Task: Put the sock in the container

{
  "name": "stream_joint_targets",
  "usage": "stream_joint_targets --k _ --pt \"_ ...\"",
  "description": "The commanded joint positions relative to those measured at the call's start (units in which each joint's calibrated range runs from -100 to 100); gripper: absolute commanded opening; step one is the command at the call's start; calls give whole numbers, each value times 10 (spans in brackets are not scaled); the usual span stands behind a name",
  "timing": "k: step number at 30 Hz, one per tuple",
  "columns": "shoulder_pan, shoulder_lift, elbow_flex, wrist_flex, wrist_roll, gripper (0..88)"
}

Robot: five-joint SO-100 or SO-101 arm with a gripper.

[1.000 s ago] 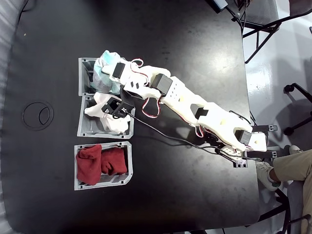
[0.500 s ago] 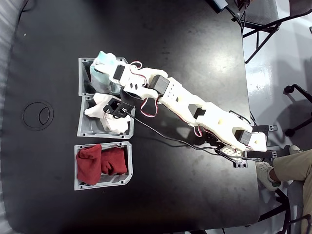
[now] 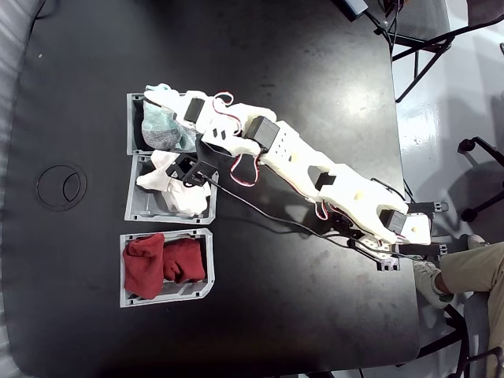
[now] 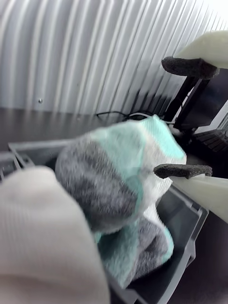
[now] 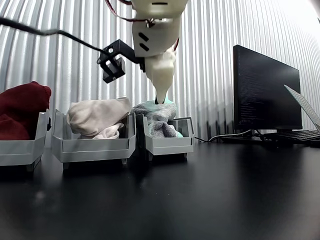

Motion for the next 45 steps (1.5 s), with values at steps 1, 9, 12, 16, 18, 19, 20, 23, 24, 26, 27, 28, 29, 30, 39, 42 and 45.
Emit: stream_joint_targets --k 1,9,12,16,18,19,20,23,24,26,27,28,29,30,39,42,45 --pt "-4 -62 -28 -6 -5 316" --pt "-27 -90 -27 139 -5 309" --pt "-40 -98 -29 214 -5 308" --pt "-63 -126 -29 305 -5 226" --pt "-77 -140 -29 343 -5 135" --pt "-84 -149 -29 361 -5 81" --pt "-91 -158 -29 378 -5 30" --pt "-111 -188 -25 419 -5 26" --pt "-116 -200 -23 419 -5 17" --pt "-124 -225 -22 419 -5 12" --pt "-129 -239 -22 419 -5 12" --pt "-135 -254 -21 419 -5 12" --pt "-140 -269 -21 419 -5 12" --pt "-147 -285 -20 419 -5 12" --pt "-216 -421 -19 419 -1 12" --pt "-240 -448 -17 419 0 12" --pt "-255 -477 30 419 0 12"
